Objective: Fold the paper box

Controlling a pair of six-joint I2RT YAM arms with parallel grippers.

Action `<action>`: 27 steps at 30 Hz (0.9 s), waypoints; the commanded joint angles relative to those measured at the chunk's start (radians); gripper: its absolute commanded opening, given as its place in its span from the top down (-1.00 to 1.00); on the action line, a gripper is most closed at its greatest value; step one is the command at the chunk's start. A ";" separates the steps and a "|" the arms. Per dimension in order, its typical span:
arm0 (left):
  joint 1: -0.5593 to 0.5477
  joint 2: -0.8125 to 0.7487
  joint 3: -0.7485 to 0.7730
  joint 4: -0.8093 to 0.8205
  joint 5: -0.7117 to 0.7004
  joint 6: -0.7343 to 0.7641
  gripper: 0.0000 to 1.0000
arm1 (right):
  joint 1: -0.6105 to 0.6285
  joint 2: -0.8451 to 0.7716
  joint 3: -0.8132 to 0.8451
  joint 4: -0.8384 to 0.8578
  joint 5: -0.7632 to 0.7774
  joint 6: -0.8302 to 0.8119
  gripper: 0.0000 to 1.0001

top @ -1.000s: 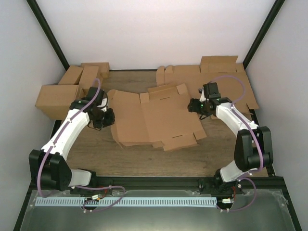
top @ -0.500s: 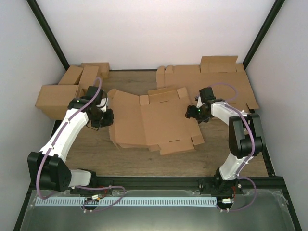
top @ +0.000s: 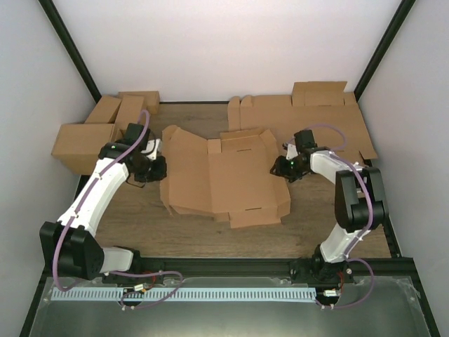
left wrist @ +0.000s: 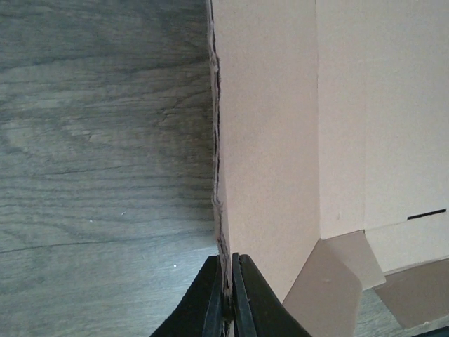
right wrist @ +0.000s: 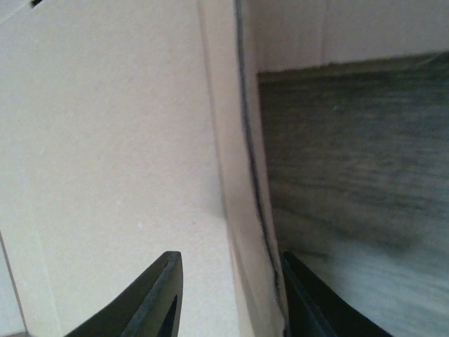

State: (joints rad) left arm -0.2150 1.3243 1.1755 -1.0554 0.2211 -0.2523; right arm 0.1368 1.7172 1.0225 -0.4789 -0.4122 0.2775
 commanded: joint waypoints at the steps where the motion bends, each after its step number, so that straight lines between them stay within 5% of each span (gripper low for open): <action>1: -0.004 -0.002 0.025 0.052 0.038 0.031 0.92 | -0.003 -0.076 -0.035 -0.009 -0.053 -0.017 0.37; 7: -0.006 0.011 0.084 0.049 0.022 0.027 0.92 | 0.009 -0.131 -0.065 -0.020 -0.038 -0.006 0.68; 22: -0.006 -0.063 0.115 0.128 0.124 -0.031 0.92 | 0.045 -0.151 -0.108 -0.001 -0.046 -0.003 0.66; 27: -0.006 -0.084 0.024 0.111 0.110 -0.056 0.92 | 0.048 -0.151 -0.065 -0.032 0.000 -0.029 0.98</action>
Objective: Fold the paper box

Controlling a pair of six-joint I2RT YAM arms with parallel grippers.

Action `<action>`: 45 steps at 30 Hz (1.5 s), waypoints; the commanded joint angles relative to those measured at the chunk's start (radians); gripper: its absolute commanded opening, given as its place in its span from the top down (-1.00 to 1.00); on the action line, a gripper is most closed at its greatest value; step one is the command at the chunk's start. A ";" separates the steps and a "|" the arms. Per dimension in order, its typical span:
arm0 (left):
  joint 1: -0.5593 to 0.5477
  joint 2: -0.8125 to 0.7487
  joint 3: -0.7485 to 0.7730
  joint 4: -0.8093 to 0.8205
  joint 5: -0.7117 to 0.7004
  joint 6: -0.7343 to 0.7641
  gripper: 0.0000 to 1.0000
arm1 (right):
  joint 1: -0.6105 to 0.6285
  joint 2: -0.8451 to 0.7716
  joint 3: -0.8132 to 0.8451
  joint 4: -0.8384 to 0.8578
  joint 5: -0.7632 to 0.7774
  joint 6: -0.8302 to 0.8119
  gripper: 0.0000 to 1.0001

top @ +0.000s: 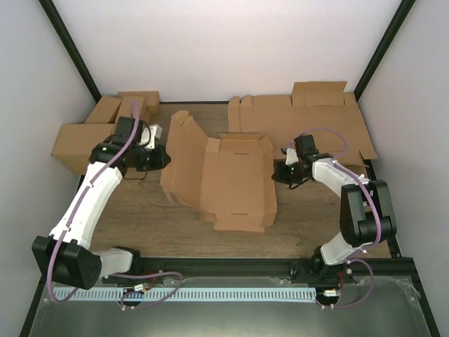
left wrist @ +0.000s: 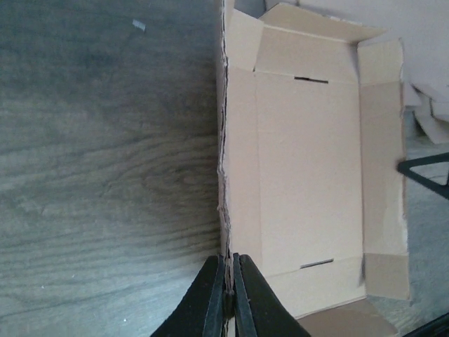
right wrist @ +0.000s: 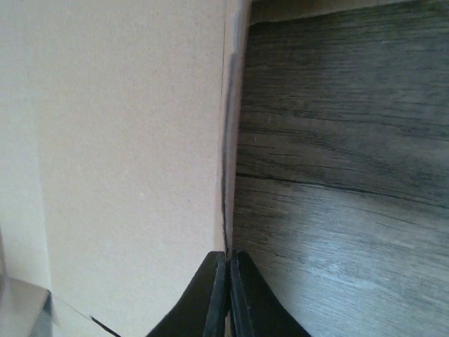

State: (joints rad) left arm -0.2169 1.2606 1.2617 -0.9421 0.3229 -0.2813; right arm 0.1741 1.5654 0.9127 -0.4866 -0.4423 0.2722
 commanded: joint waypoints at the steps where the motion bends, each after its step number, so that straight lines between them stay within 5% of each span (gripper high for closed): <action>1: -0.004 -0.027 -0.078 -0.004 0.007 -0.034 0.92 | 0.014 -0.005 0.064 -0.037 0.055 -0.035 0.98; 11: -0.004 -0.130 -0.267 0.000 0.040 -0.137 0.77 | 0.161 -0.042 0.318 -0.182 0.458 -0.192 0.99; 13: -0.004 -0.154 -0.307 0.009 0.067 -0.162 0.40 | 0.206 -0.085 0.325 -0.141 0.523 -0.268 0.97; 16: -0.004 -0.185 -0.302 -0.018 0.026 -0.176 -0.61 | 0.292 -0.171 0.302 -0.064 0.548 -0.472 0.99; 20: -0.004 -0.200 -0.167 -0.071 -0.123 -0.174 -0.99 | 0.378 -0.251 0.283 -0.015 0.599 -0.761 0.99; 25: -0.004 -0.173 -0.024 -0.076 -0.233 -0.181 -1.00 | 0.404 -0.280 0.333 0.044 0.682 -0.980 0.99; 33: 0.011 -0.054 0.124 -0.192 -0.467 -0.257 -1.00 | 0.401 -0.246 0.572 -0.015 0.694 -1.057 0.99; 39: 0.011 -0.139 0.087 0.008 -0.255 -0.217 -1.00 | 0.418 -0.276 0.611 -0.055 0.531 -1.203 0.99; 45: 0.012 -0.188 0.030 0.145 -0.081 -0.244 -1.00 | 0.519 -0.296 0.505 0.077 0.482 -1.303 0.99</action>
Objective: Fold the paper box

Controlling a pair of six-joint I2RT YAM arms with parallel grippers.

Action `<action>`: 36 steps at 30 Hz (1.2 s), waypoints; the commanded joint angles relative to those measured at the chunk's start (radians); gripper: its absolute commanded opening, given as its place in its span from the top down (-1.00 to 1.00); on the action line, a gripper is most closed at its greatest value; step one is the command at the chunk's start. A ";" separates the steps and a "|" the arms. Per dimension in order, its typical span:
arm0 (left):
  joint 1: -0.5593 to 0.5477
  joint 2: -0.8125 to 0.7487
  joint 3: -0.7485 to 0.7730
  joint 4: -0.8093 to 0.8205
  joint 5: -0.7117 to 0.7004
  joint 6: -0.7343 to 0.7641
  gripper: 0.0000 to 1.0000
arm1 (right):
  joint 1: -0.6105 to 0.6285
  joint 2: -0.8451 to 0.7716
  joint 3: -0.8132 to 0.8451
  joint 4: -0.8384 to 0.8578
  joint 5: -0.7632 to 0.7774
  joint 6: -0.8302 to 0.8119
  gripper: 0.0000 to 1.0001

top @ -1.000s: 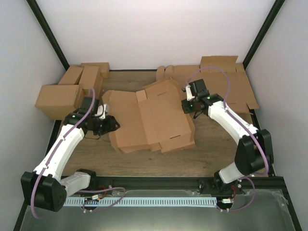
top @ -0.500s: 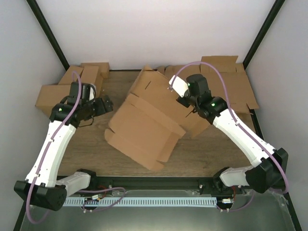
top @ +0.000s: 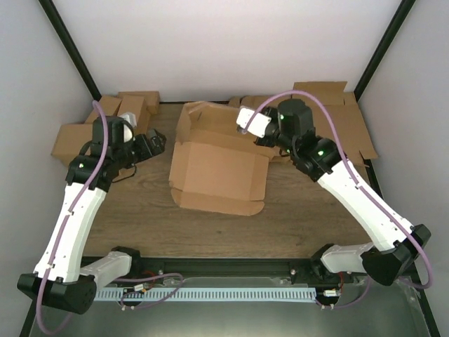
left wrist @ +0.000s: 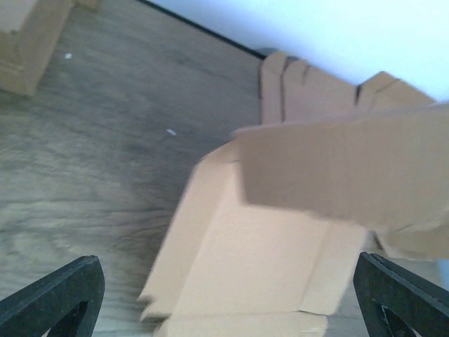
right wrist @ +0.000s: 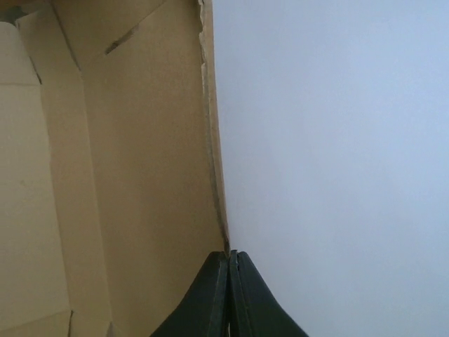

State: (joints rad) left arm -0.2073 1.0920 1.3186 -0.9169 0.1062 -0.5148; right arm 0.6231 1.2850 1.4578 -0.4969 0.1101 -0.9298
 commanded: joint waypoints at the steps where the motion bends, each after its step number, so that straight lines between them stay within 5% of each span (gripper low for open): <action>1: 0.002 -0.017 -0.024 0.126 0.149 -0.007 -1.00 | 0.094 -0.005 -0.046 0.102 -0.077 -0.114 0.99; 12: 0.080 0.040 0.076 0.041 0.125 -0.027 -1.00 | 0.273 0.138 -0.099 0.270 -0.110 -0.169 0.99; 25: 0.105 0.079 0.068 0.143 0.440 0.117 -1.00 | 0.293 0.160 -0.186 0.347 -0.180 -0.092 0.99; 36: 0.104 0.053 0.205 0.071 0.267 0.145 -1.00 | 0.159 0.130 -0.056 0.168 -0.075 0.096 0.99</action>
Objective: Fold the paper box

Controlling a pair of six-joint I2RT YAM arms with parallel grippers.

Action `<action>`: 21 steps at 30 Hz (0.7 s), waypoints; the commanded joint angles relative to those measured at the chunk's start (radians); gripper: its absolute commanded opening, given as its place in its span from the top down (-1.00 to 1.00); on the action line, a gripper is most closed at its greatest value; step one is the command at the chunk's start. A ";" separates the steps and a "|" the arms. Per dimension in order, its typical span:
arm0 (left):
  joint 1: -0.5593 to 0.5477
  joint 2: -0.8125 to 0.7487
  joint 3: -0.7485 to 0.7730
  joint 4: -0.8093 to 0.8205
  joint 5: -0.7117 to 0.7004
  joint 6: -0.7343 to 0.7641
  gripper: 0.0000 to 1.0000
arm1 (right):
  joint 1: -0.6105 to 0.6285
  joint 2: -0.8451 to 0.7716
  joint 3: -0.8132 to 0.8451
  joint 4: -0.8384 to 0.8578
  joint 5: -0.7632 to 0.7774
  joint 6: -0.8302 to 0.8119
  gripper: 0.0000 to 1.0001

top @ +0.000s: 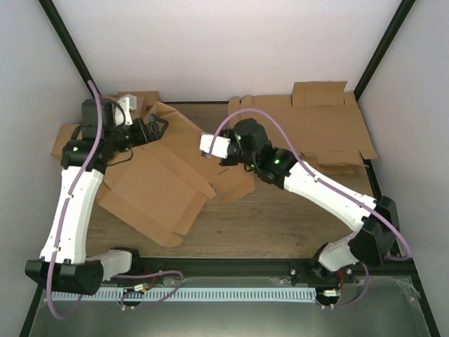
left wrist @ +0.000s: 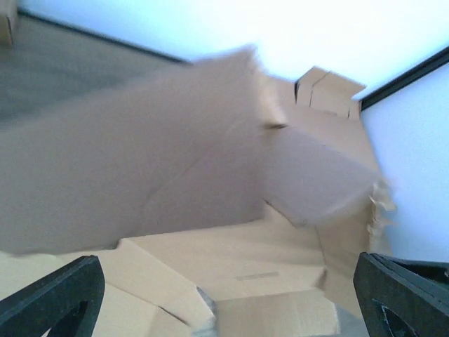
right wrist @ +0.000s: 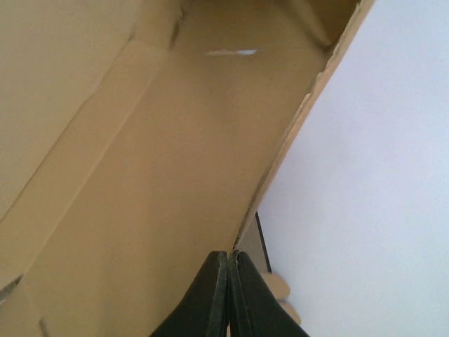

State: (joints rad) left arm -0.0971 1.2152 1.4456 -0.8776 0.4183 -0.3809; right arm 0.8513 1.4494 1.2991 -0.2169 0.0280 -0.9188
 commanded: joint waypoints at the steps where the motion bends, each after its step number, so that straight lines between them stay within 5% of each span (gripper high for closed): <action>1: -0.006 -0.091 0.079 0.040 -0.066 -0.001 -1.00 | -0.096 -0.049 0.114 -0.133 0.005 0.094 0.99; 7: -0.005 -0.167 0.022 0.084 -0.158 -0.089 -1.00 | -0.160 -0.138 0.117 -0.262 0.005 -0.061 0.99; 13: 0.002 -0.084 0.045 0.076 -0.152 -0.140 -1.00 | -0.184 -0.154 0.216 -0.327 0.019 -0.218 0.99; 17: 0.028 -0.011 0.026 0.096 -0.046 -0.163 -1.00 | -0.187 -0.105 0.303 -0.431 -0.063 -0.421 0.99; 21: 0.029 0.041 -0.012 0.212 0.180 -0.146 -1.00 | -0.166 -0.121 0.195 -0.357 -0.141 -0.559 0.99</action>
State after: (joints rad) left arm -0.0700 1.2339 1.4528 -0.7727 0.3759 -0.5232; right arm 0.6697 1.3304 1.5539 -0.5823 -0.0177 -1.2778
